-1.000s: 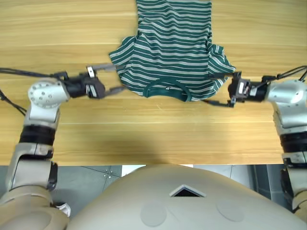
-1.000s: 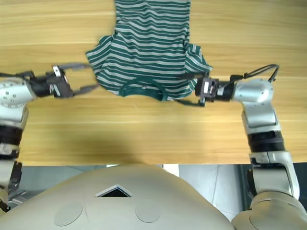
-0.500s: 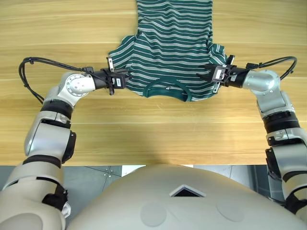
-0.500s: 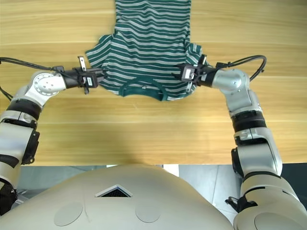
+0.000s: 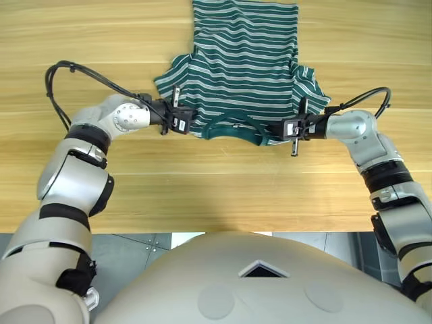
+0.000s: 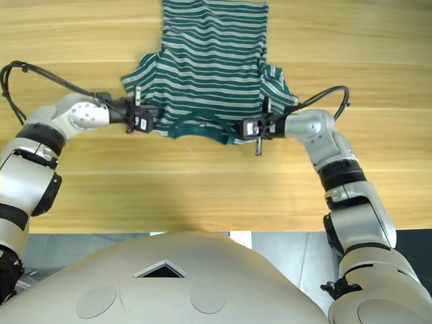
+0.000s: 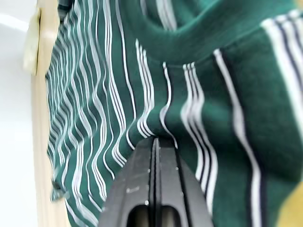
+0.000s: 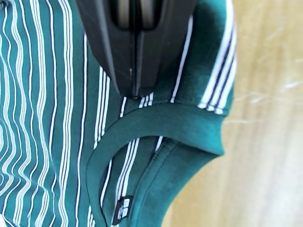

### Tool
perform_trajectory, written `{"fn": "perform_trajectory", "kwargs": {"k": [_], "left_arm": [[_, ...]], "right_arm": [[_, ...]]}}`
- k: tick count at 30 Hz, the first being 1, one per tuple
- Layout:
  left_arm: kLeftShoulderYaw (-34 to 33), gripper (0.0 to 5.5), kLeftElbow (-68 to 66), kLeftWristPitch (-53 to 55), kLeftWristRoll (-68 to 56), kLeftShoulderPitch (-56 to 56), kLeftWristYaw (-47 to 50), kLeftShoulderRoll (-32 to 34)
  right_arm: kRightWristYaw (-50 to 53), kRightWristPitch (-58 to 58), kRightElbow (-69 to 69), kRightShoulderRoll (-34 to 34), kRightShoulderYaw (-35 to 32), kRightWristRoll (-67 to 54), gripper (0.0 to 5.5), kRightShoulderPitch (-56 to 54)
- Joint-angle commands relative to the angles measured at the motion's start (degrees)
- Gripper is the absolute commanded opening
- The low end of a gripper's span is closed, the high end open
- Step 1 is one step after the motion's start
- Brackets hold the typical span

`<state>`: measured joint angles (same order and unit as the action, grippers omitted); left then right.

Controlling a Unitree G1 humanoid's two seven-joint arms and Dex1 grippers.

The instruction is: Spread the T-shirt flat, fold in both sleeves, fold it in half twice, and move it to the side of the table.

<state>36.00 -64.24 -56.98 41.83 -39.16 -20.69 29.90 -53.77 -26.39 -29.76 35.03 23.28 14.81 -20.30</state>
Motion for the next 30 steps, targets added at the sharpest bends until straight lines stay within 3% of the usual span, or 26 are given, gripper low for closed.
{"fn": "perform_trajectory", "kwargs": {"k": [1,9,14,20,30], "left_arm": [[6.3,0.0,4.1,-2.9,4.1,7.3,-4.9,0.9],[4.8,0.0,26.0,-2.1,-7.3,17.2,-17.6,16.2],[2.5,0.0,33.8,2.2,-11.5,22.5,-20.7,21.5],[0.3,0.0,42.5,6.7,-18.1,30.1,-22.4,23.0],[-5.0,0.16,42.2,11.5,-19.1,26.9,-21.2,20.8]], "right_arm": [[-4.8,1.0,1.9,2.5,2.7,0.5,0.02,4.4],[-12.6,3.2,16.7,10.3,0.2,-10.3,0.02,14.6],[-12.9,4.9,20.1,11.7,-0.5,-11.5,0.02,16.9],[-12.7,5.3,20.9,11.9,-0.5,-11.6,0.02,18.1],[-13.5,6.8,23.7,11.7,-1.3,-14.9,0.17,19.3]]}}
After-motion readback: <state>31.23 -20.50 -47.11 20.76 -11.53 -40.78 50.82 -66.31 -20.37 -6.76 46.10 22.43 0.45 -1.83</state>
